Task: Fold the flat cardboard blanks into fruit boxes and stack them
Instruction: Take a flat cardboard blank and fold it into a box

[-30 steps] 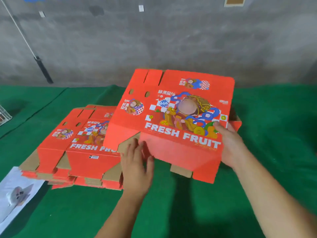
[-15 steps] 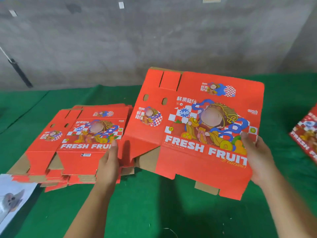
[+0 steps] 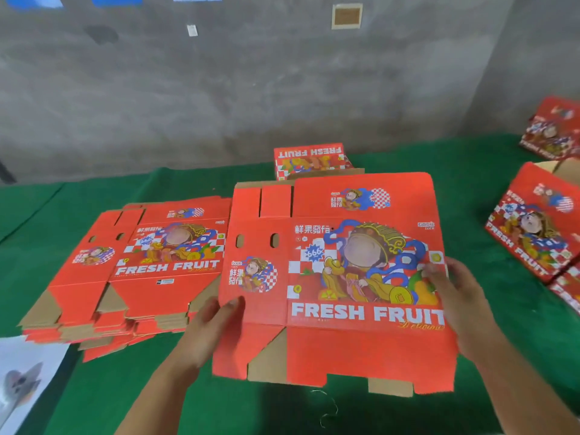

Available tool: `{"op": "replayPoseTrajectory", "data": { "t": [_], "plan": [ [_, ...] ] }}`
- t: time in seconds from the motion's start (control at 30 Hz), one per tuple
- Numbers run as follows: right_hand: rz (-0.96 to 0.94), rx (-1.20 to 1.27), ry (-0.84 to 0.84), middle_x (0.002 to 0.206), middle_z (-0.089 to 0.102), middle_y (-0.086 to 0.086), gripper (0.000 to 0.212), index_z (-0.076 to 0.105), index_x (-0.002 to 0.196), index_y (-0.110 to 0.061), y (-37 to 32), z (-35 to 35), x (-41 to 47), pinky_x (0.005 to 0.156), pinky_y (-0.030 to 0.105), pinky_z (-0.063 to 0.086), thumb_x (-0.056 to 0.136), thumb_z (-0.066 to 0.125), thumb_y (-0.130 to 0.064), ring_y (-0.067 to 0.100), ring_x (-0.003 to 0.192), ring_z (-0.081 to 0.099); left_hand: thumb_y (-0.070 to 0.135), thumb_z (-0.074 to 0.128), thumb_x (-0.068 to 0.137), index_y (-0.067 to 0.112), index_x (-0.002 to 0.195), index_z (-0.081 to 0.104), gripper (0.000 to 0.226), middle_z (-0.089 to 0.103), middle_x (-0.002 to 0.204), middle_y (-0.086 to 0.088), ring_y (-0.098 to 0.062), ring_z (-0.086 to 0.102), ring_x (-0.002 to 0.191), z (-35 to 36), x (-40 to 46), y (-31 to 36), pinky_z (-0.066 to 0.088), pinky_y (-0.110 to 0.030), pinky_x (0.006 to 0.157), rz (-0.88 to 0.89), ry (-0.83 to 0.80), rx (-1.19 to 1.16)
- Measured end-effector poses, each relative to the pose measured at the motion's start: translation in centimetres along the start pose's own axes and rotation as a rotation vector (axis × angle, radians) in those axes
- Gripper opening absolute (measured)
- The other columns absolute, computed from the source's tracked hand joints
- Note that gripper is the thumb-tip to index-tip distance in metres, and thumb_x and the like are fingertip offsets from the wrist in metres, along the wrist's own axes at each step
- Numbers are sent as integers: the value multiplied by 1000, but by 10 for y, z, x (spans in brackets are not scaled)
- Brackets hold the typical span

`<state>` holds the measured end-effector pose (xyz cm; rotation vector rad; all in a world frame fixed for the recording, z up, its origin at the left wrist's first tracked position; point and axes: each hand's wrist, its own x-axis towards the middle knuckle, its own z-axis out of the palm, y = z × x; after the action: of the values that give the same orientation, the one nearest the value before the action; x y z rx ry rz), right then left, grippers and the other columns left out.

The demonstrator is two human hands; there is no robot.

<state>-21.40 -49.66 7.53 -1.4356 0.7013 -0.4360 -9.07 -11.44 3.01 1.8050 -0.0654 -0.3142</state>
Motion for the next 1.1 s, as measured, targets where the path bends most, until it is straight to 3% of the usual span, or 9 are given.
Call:
{"op": "replayPoseTrajectory", "data": {
  "t": [0.13, 0.27, 0.37, 0.53, 0.67, 0.77, 0.87, 0.97, 1.1],
  "plan": [
    [137, -63, 2, 93, 78, 12, 41, 52, 125, -35, -1, -2, -14, 56, 38, 61, 92, 75, -27, 27, 69, 76, 49, 67, 93, 52, 125, 65, 32, 70, 121, 27, 8, 64, 114, 4, -20, -5, 50, -8, 85, 61, -76, -132],
    [401, -15, -82, 82, 76, 14, 20, 68, 108, -12, -1, -2, -28, 53, 38, 60, 91, 70, -23, 24, 54, 71, 69, 64, 86, 30, 130, 68, 58, 74, 122, 5, -12, 71, 110, 4, -30, -8, 54, -38, 101, -92, -130, -133],
    [477, 39, -217, 75, 71, 10, 22, 65, 100, -15, 2, 13, -34, 58, 33, 56, 102, 54, -34, 23, 58, 69, 76, 55, 86, 23, 114, 69, 62, 77, 108, -1, -21, 74, 78, 21, -37, 2, 60, -37, 75, -159, -161, -99],
    [365, 83, -319, 108, 71, 5, 38, 69, 121, -24, 0, 40, -41, 103, 49, 49, 100, 54, -51, 28, 102, 64, 66, 47, 98, 33, 114, 58, 39, 67, 125, 4, -24, 67, 107, 48, -35, 2, 51, -44, 98, -163, -42, -62],
    [203, 31, -431, 94, 71, -36, 19, 64, 101, -66, -13, 53, -36, 102, 52, 47, 100, 55, -50, 24, 117, 62, 69, 63, 83, 19, 108, 54, 57, 63, 116, -4, -31, 59, 119, 54, -31, 5, 42, -51, 111, -100, 109, -130],
    [101, -10, -510, 119, 70, -30, 62, 45, 143, -54, -16, 55, -22, 114, 52, 39, 86, 70, -51, 13, 125, 61, 75, 59, 71, 13, 104, 51, 71, 69, 105, -13, -26, 68, 102, 63, -24, 15, 50, -43, 93, -33, 148, -102],
    [-33, -166, -682, 141, 53, -35, 80, 37, 141, -66, -15, 63, -7, 103, 39, 47, 78, 82, -52, -10, 126, 55, 59, 67, 73, 25, 100, 39, 53, 69, 88, 11, -9, 65, 82, 82, -11, 27, 46, -35, 77, 44, 96, -15],
    [-213, -574, -728, 169, 0, -20, 103, 21, 153, -61, -8, 71, 14, 126, 38, 20, 70, 81, -56, -3, 155, 6, 60, 71, 69, 29, 116, 45, 62, 60, 111, 4, -20, 56, 108, 92, 7, 35, 44, -43, 97, 144, 203, 237],
    [-317, -552, -594, 165, 12, -11, 105, 21, 158, -46, 2, 81, 41, 127, 43, 22, 66, 71, -61, 6, 154, 16, 62, 76, 73, 47, 154, 20, 99, 26, 132, 5, -3, 23, 124, 103, 28, 44, 24, -29, 109, 224, 197, 260]
  ]
}}
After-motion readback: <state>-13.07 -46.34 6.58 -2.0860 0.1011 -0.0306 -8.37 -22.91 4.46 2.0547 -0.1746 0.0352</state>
